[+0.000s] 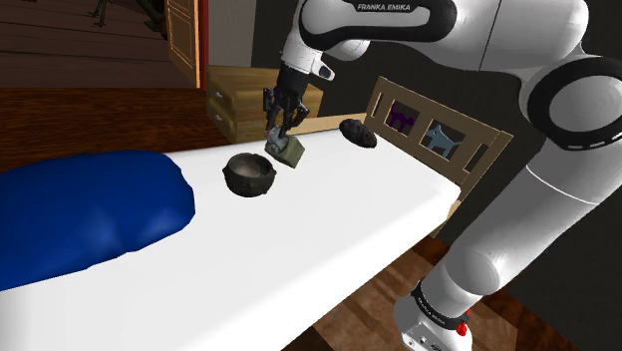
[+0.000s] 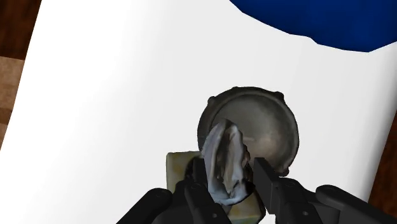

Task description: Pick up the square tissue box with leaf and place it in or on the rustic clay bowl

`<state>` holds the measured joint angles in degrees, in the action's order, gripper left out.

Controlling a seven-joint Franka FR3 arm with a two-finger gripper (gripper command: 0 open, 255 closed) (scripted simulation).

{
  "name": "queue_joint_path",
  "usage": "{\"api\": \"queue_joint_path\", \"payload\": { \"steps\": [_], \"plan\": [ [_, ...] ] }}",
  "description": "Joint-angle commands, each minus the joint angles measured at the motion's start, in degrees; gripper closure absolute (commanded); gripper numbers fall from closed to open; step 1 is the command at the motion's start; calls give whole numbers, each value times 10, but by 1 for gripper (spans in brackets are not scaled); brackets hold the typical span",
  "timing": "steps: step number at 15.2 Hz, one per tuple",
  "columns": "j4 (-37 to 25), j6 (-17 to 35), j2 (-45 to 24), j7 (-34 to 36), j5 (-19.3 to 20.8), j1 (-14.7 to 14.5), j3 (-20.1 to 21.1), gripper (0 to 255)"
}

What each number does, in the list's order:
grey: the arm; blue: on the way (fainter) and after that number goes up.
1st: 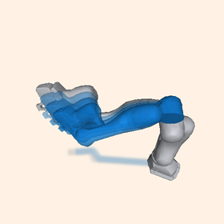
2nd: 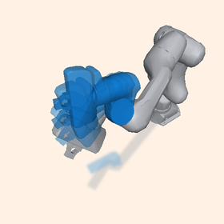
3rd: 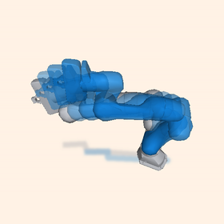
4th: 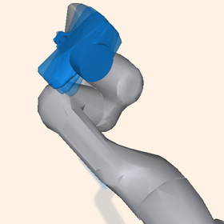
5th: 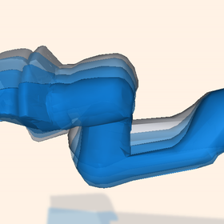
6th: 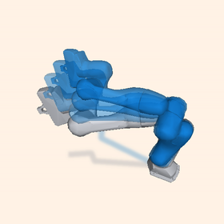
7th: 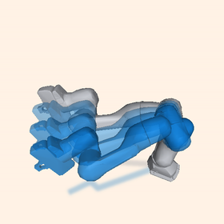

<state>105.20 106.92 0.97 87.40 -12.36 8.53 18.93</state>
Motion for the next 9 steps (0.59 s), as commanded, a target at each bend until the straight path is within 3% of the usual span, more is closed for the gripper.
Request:
{"api": "queue_joint_path", "payload": {
  "steps": [1, 7, 9],
  "plan": [
    [-49, -5, -40, 28, 15, -11, 11, 255],
    [-226, -39, -178, 111, 76, -63, 34, 255],
    [-209, -24, -177, 109, 75, -63, 32, 255]
  ]
}}
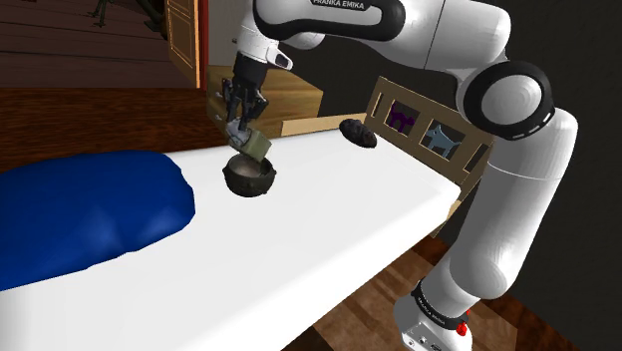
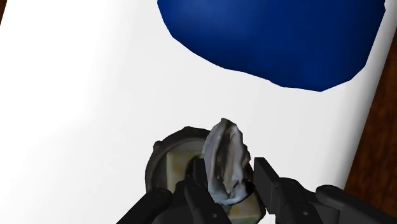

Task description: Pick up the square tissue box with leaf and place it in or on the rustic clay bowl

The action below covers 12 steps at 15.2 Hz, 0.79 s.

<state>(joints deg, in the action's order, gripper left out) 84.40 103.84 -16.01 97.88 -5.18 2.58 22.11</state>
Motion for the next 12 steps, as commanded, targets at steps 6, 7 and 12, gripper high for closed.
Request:
{"api": "queue_joint_path", "payload": {
  "steps": [6, 7, 12],
  "plan": [
    [45, 53, -7, -3, 2, -2, 0, 255],
    [52, 60, -8, -4, 1, -2, 0, 255],
    [84, 96, -13, -9, 2, -1, -1, 255]
  ]
}}
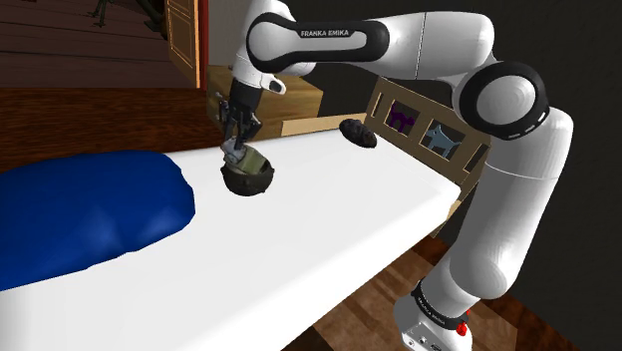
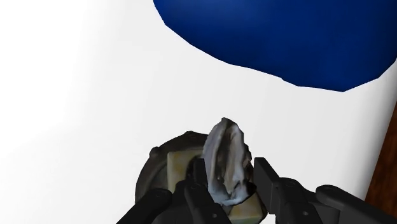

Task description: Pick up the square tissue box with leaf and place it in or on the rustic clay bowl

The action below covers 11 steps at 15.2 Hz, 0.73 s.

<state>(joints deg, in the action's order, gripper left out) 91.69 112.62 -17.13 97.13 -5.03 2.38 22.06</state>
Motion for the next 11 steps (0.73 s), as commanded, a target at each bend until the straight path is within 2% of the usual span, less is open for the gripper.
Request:
{"api": "queue_joint_path", "payload": {
  "steps": [1, 4, 11],
  "plan": [
    [17, 16, -3, -2, 0, 1, -1, 255],
    [33, 35, -7, -4, 1, 0, -1, 255],
    [33, 35, -6, -6, -2, -7, -11, 255]
  ]
}}
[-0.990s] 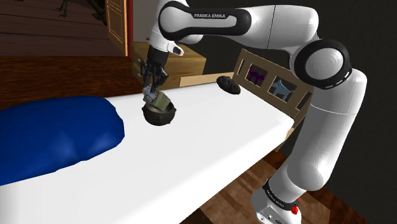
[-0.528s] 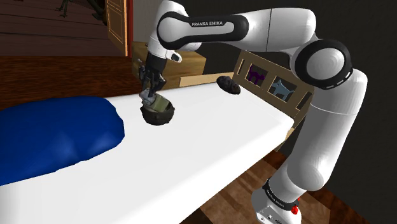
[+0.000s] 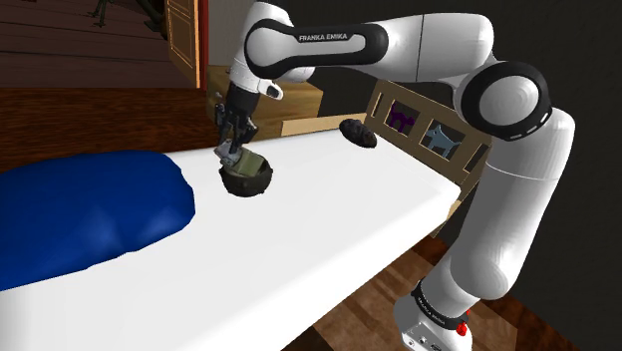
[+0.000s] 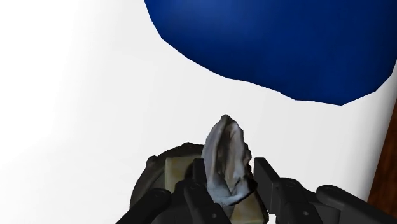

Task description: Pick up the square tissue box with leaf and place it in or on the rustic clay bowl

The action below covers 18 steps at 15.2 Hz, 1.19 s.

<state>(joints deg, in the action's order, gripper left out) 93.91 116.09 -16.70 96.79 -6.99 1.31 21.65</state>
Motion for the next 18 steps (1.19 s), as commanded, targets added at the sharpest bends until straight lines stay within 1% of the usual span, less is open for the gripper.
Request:
{"api": "queue_joint_path", "payload": {
  "steps": [1, 2, 4, 6, 7, 11, 18],
  "plan": [
    [10, 0, -10, -3, 17, 2, -8, 255],
    [15, 2, -8, -5, 16, 3, -8, 0],
    [-9, -7, -23, -5, 21, 2, -10, 0],
    [-5, -4, -22, -5, 20, 3, -10, 0],
    [10, 0, -10, -3, 17, 2, -8, 0],
    [-37, -66, 8, -6, 12, 10, -9, 0],
    [-37, -66, 8, -6, 12, 10, -9, 0]
  ]
}}
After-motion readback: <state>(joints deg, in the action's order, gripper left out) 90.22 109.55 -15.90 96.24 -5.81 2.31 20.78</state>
